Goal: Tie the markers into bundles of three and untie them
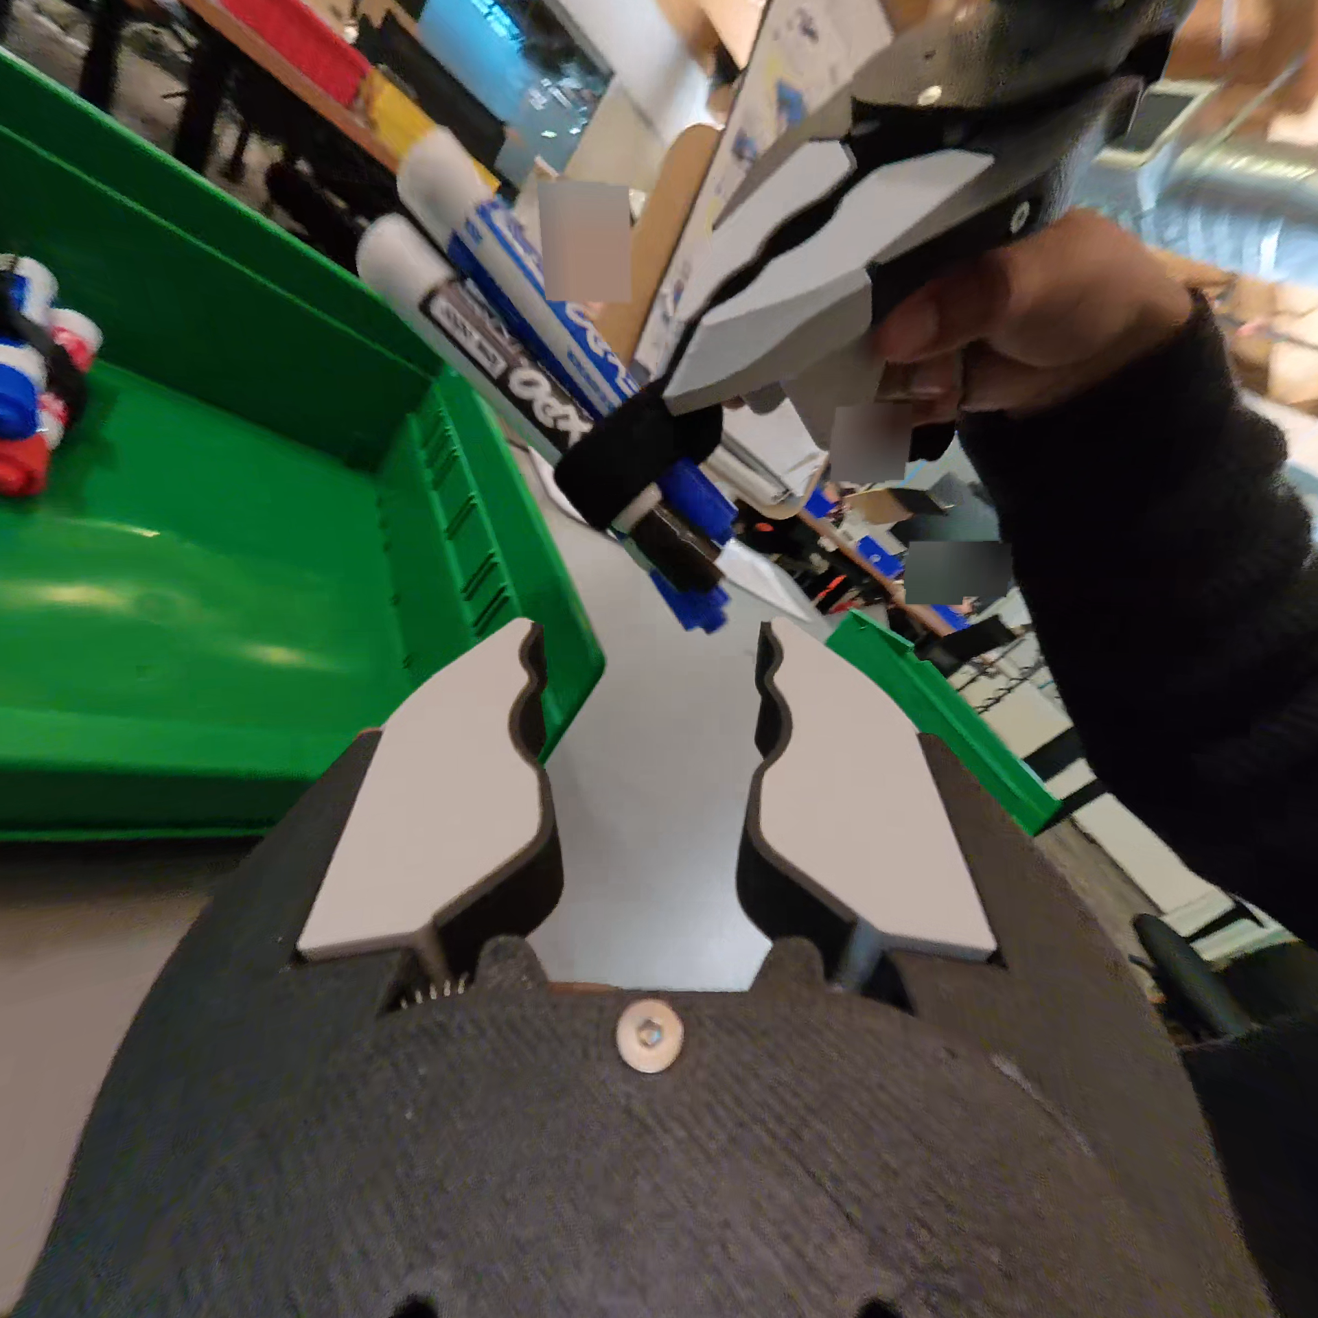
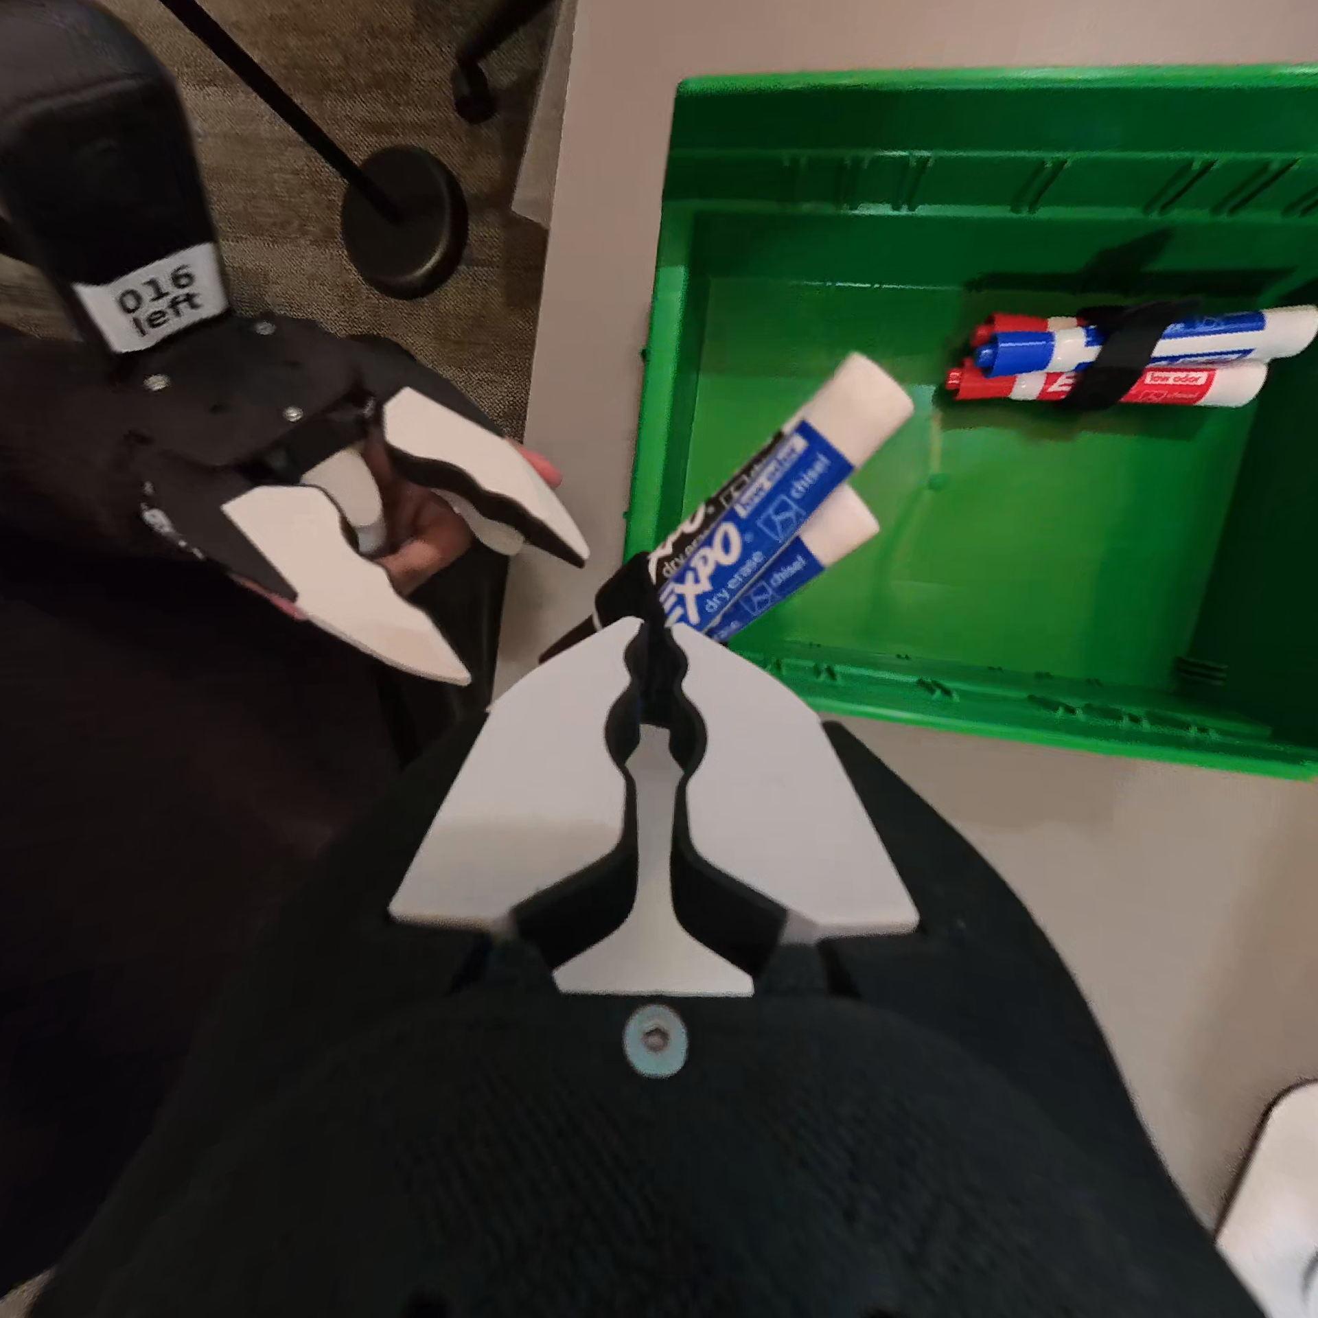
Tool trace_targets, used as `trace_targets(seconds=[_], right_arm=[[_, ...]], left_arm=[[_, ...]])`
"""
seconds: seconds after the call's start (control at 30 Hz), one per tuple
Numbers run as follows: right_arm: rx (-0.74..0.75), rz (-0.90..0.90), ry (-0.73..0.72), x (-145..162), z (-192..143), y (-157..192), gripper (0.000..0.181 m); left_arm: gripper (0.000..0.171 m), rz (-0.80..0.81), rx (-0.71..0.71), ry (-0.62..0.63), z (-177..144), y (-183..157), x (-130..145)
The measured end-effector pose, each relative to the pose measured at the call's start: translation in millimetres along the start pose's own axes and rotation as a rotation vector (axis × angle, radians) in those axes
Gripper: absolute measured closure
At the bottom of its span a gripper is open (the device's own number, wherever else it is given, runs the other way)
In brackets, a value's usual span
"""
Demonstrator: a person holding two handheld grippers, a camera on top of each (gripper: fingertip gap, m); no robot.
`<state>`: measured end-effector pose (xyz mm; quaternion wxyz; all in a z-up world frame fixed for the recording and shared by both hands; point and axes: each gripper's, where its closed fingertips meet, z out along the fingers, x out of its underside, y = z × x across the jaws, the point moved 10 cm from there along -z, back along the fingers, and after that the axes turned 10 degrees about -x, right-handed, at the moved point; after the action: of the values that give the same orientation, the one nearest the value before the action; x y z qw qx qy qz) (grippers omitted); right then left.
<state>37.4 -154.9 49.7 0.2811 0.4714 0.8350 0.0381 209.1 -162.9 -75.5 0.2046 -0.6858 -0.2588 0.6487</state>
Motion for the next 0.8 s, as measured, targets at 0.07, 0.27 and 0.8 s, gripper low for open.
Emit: trace_targets(seconds=[0.07,0.27,0.8], right_arm=[[-0.008,0.008,-0.015,8.7,-9.6,10.5,0.179],[0.04,0.047,-0.004,53.0,-20.6,31.9,0.179],[0.072,0.164,-0.182,162.3,-52.5,77.7,0.179]], left_arm=[[0.114,-0.011,0.07,-0.009,3.8,-4.8,-0.6],[0.11,-0.067,0.261,0.21,31.1,-25.0,18.0],[0.117,-0.561,0.688,0.561,87.9,-52.1,48.6]])
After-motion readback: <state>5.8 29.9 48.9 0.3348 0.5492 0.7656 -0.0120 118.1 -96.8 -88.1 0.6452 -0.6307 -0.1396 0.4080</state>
